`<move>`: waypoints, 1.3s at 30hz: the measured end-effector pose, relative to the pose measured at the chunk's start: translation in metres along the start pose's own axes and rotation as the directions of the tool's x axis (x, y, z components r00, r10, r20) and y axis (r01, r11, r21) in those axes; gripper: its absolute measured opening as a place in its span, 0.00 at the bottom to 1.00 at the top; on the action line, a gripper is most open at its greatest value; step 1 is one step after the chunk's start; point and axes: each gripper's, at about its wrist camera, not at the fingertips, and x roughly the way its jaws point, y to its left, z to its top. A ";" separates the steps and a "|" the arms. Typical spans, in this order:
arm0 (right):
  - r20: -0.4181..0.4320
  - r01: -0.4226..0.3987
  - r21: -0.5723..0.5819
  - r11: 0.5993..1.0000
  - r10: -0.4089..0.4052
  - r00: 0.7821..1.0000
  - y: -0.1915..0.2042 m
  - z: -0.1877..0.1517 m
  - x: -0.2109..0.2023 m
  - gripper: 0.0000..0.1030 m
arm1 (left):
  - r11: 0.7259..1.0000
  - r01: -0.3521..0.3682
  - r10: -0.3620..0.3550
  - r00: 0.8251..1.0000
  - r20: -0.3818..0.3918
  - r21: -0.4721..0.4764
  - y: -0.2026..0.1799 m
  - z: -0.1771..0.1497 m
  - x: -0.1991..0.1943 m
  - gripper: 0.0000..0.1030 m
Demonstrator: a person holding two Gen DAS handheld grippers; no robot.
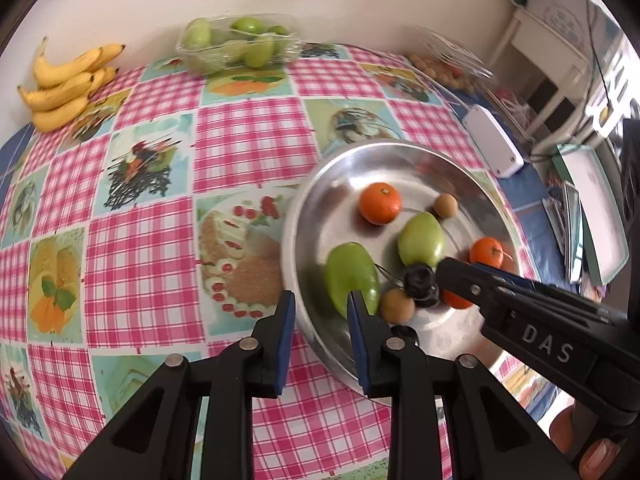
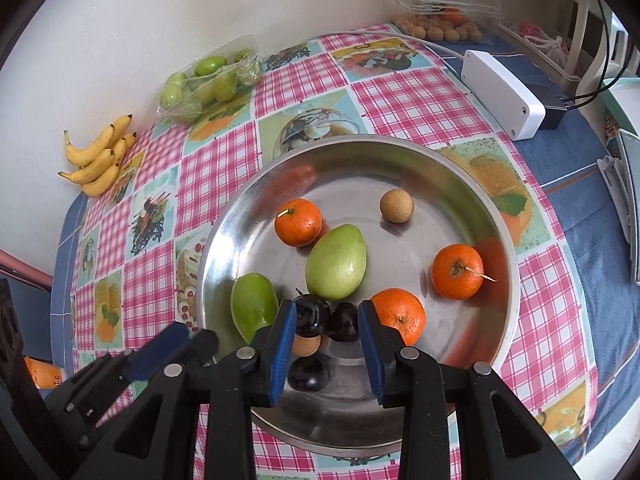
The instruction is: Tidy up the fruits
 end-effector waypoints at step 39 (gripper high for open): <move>-0.003 0.046 -0.017 0.999 -0.047 0.999 0.003 0.000 0.011 0.83 | 0.950 -0.240 0.242 0.970 -0.015 -0.200 0.071 0.006 0.007 0.80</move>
